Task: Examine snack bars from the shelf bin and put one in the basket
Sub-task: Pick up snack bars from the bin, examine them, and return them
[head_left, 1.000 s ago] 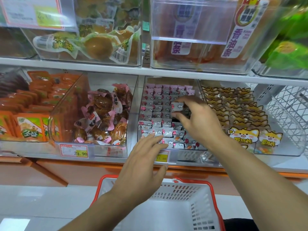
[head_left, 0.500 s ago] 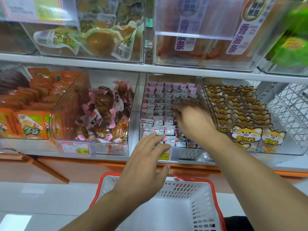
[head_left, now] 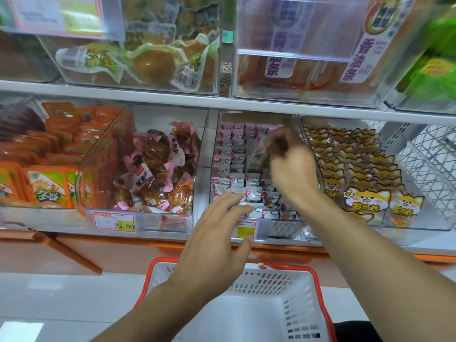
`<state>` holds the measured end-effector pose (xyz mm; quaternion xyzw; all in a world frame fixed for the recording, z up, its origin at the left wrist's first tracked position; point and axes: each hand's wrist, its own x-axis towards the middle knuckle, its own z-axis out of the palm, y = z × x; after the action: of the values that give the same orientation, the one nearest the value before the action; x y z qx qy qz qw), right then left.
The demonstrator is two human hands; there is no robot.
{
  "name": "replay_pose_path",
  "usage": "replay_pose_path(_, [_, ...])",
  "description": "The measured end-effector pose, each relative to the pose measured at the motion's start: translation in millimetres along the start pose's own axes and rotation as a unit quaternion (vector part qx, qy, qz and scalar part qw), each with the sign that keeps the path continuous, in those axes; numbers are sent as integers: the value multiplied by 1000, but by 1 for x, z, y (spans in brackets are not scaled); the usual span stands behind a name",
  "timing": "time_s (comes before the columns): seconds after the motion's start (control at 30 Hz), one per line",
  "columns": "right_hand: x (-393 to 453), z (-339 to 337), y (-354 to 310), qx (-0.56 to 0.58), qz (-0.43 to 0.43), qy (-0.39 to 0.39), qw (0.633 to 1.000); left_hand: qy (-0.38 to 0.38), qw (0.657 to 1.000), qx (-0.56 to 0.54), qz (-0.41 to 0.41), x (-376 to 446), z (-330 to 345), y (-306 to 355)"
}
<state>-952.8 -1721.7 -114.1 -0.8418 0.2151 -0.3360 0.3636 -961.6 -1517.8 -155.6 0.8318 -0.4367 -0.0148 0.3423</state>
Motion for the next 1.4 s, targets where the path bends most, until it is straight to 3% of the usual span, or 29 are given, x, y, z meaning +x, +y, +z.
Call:
replay_pose_path(0.13, [-7,-14,-11,135,37,119,983,60,997,-43,-25,2,-7,4])
replay_pose_path(0.23, [-20,-21,-15,212,84,138,964,103,976,-156,-108,2,-12,9])
replay_pose_path(0.33, [-39,-27,-16,327,170,104,924,128,926,-296,-193,7,-18,11])
replay_pose_path(0.47, [-61,-33,-20,438,272,29,856,123,871,-402,-253,12,-24,9])
replay_pose_path(0.8, [-68,-36,-24,473,334,-35,814,141,831,-462,-275,15,-24,7])
replay_pose_path(1.03, [-69,-42,-18,468,324,-76,819,139,822,-466,-297,19,-20,0])
replay_pose_path(1.17, [-71,-43,-12,430,288,-118,848,136,821,-465,-301,19,-18,-3])
replay_pose_path(1.3, [-74,-46,-9,339,189,-192,902,130,812,-478,-309,19,-19,-4])
replay_pose_path(1.4, [-76,-47,-10,311,162,-217,911,137,799,-499,-306,19,-20,-6])
